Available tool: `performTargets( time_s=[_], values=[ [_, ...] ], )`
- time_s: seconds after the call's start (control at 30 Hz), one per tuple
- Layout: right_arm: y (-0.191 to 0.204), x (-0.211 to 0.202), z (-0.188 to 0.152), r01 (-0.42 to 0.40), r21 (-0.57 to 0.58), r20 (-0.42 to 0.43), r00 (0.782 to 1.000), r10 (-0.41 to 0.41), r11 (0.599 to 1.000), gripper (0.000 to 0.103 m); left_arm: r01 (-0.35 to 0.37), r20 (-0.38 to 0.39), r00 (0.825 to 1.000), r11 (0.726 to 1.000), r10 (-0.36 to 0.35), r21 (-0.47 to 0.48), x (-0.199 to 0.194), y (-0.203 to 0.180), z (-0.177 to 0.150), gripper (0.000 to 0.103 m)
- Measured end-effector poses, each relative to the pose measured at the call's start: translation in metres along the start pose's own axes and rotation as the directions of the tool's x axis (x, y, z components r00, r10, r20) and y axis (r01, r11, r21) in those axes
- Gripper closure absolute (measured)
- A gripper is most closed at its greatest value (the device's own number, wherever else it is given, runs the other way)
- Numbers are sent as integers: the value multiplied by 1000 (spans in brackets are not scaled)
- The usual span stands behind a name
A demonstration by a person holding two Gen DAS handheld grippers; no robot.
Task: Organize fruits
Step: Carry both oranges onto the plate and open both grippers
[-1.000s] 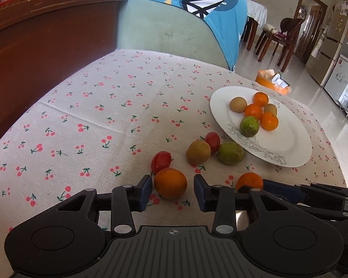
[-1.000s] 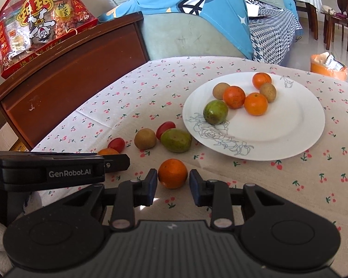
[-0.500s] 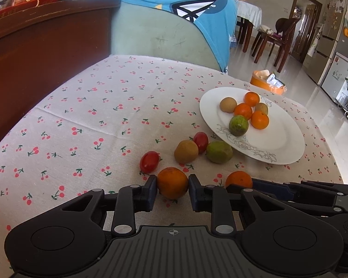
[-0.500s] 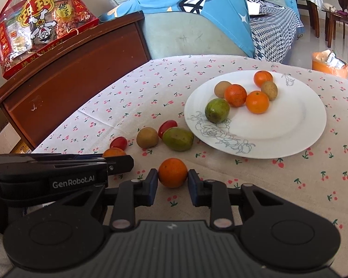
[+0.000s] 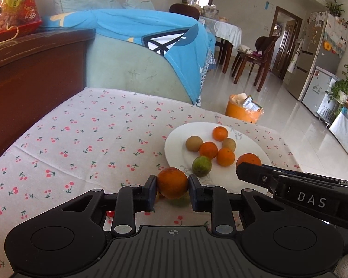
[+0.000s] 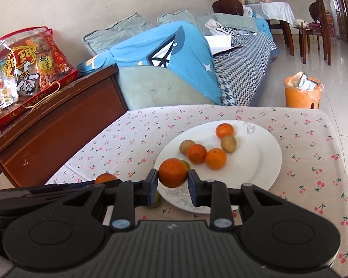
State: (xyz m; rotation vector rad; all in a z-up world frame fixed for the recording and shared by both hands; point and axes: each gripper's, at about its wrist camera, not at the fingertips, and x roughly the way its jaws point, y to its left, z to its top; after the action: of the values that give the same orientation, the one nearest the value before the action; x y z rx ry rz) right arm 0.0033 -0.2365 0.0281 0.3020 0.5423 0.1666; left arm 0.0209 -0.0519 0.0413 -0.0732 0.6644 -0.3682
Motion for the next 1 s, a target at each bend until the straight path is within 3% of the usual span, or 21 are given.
performTargets(
  time_s=[0.27, 0.47, 1.0],
  values=[
    [-26, 5, 3, 83, 98, -4, 997, -83, 992, 75, 59, -8, 998, 998, -59, 20, 20, -20, 5, 77],
    [-41, 12, -3, 100, 171, -35, 995, -96, 980, 75, 89, -43, 995, 996, -88, 25, 39, -30, 3, 77],
    [-62, 21, -8, 133, 253, -47, 991, -125, 958, 72, 95, -89, 992, 994, -91, 45, 69, -43, -2, 75]
  ],
)
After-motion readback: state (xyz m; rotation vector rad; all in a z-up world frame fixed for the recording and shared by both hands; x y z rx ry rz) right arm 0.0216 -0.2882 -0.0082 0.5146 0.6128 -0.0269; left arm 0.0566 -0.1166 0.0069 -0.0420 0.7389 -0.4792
